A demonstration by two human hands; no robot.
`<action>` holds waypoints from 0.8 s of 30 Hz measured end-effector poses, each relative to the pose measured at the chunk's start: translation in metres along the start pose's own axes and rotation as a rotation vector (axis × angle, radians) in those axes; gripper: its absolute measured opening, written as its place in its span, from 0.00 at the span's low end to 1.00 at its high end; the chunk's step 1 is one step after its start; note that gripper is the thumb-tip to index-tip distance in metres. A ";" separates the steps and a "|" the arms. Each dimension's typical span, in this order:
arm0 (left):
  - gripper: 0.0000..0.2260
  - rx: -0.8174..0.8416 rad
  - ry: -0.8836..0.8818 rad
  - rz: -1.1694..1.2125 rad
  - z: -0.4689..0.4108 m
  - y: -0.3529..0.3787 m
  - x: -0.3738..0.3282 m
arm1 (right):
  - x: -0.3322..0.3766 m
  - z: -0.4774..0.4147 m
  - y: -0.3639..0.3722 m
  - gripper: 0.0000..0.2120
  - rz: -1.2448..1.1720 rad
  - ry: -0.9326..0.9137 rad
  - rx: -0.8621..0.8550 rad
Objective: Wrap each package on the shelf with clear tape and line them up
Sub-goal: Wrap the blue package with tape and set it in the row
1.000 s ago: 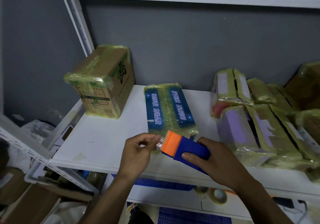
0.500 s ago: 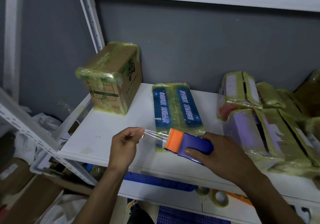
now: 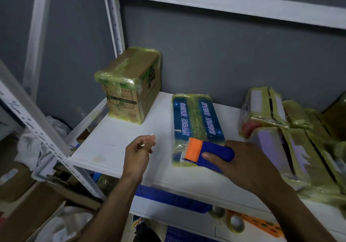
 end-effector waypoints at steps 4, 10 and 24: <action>0.04 -0.009 -0.092 0.055 0.002 -0.001 0.026 | 0.007 -0.009 0.003 0.38 0.121 0.012 0.016; 0.02 -0.017 -0.181 0.094 -0.002 0.014 0.040 | 0.015 -0.022 0.003 0.38 0.244 0.021 0.049; 0.07 0.161 -0.273 0.009 -0.004 0.067 0.058 | 0.015 -0.044 0.015 0.37 0.449 0.091 0.124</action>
Point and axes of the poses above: each hand's wrist, its own z-axis away from the middle knuckle, its own y-axis out of the palm, x = y × z, the point moved 10 cm from there along -z, towards the middle knuckle, and after that the axes turned 2 degrees about y, right-handed, at the moved point
